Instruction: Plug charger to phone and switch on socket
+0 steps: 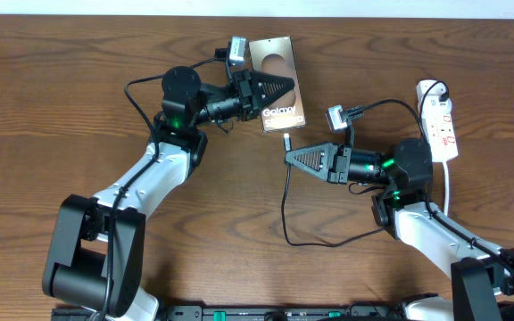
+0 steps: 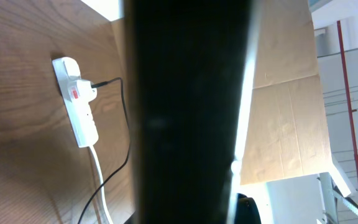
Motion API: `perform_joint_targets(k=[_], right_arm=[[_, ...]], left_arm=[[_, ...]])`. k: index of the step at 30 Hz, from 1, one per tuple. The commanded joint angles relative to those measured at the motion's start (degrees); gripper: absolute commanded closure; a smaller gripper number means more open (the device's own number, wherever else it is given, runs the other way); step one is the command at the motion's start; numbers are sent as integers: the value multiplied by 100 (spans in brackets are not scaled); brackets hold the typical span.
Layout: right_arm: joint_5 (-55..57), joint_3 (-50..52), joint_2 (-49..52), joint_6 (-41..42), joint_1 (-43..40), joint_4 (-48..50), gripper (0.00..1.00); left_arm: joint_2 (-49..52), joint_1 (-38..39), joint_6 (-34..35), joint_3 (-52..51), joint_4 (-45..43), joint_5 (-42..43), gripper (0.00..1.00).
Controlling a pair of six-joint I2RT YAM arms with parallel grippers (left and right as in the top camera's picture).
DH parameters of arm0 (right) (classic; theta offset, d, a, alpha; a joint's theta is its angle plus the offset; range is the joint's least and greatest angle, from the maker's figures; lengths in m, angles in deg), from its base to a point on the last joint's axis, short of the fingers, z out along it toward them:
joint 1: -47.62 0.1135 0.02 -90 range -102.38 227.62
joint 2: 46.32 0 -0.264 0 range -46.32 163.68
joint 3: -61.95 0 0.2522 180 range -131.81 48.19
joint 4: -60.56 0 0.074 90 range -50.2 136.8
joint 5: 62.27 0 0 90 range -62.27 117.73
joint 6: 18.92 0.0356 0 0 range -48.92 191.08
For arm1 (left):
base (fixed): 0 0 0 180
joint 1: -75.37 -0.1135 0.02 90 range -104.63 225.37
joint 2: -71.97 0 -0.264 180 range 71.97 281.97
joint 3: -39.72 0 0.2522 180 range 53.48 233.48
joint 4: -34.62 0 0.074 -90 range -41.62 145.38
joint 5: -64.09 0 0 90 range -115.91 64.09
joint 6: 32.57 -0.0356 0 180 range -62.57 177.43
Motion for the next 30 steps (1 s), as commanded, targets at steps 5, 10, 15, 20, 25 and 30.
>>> perform_joint_targets(k=[5,10,15,20,25,30], right_arm=[[94,-2,-4,33,-24,26,99],[173,-2,-4,35,-24,24,99],[175,-2,-4,37,-28,22,99],[254,-2,-4,46,-35,22,99],[428,-2,-4,122,-35,24,99],[457,-2,-4,127,-35,26,99]], left_arm=[[-63,68,-57,111,-101,136,93],[-63,68,-57,111,-101,133,92],[-63,66,-55,111,-101,131,93],[-63,68,-57,111,-101,160,92],[-63,68,-59,111,-101,313,92],[-63,68,-81,111,-101,376,92]])
